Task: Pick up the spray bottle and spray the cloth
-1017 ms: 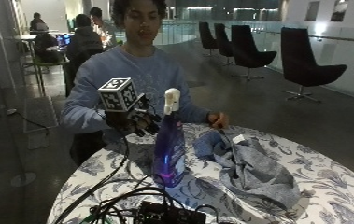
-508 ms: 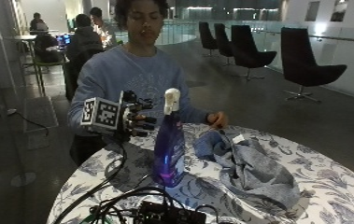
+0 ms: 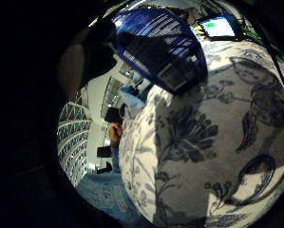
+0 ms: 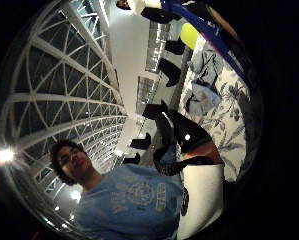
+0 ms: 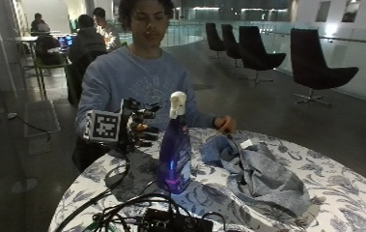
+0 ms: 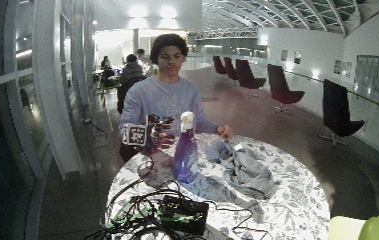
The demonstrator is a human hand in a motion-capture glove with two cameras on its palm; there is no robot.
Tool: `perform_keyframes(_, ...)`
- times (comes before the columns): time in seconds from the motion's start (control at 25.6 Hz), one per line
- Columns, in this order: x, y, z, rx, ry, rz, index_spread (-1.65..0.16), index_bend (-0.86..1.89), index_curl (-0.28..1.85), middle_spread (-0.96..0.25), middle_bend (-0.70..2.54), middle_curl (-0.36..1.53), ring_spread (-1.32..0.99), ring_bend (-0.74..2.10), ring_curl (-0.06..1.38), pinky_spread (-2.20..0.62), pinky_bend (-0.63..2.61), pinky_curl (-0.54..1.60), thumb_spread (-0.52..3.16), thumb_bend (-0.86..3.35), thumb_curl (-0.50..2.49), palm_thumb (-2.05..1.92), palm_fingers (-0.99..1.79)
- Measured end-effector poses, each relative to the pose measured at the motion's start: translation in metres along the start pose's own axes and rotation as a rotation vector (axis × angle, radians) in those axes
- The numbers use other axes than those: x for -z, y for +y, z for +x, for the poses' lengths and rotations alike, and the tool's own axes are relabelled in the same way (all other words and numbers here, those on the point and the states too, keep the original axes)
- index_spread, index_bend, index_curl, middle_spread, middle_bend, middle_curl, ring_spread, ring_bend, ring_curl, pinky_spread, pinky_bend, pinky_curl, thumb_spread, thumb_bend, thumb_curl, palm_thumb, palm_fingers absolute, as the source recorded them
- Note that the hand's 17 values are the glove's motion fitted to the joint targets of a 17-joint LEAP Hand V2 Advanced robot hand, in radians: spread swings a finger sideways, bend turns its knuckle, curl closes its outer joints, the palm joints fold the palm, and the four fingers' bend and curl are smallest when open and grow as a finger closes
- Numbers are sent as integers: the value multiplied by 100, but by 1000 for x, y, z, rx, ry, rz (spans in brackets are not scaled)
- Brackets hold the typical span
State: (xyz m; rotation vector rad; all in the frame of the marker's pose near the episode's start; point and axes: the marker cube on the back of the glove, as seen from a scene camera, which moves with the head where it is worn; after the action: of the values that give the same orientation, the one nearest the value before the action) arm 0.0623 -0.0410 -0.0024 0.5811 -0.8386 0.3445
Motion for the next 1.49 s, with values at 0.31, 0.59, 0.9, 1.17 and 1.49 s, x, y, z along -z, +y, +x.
perform_keyframes(0.31,-12,-64,30,-25,162,180,-40,12,19,1,29,34,4,33,27,22,45,34,106,6,31,71,44)
perform_keyframes(0.59,-30,-97,43,-60,191,248,-40,9,18,2,30,35,5,34,28,23,44,34,100,-3,30,65,35)
perform_keyframes(0.9,-41,-113,52,-9,258,331,-35,4,16,0,35,38,5,42,30,27,41,33,93,-6,29,54,40)
perform_keyframes(1.17,-40,-112,54,-26,249,187,-33,3,12,-3,36,38,4,56,34,30,46,34,93,6,36,75,48)
perform_keyframes(1.49,-35,-119,45,-21,109,70,-34,2,9,-5,40,40,2,66,37,29,50,36,91,3,42,81,55)
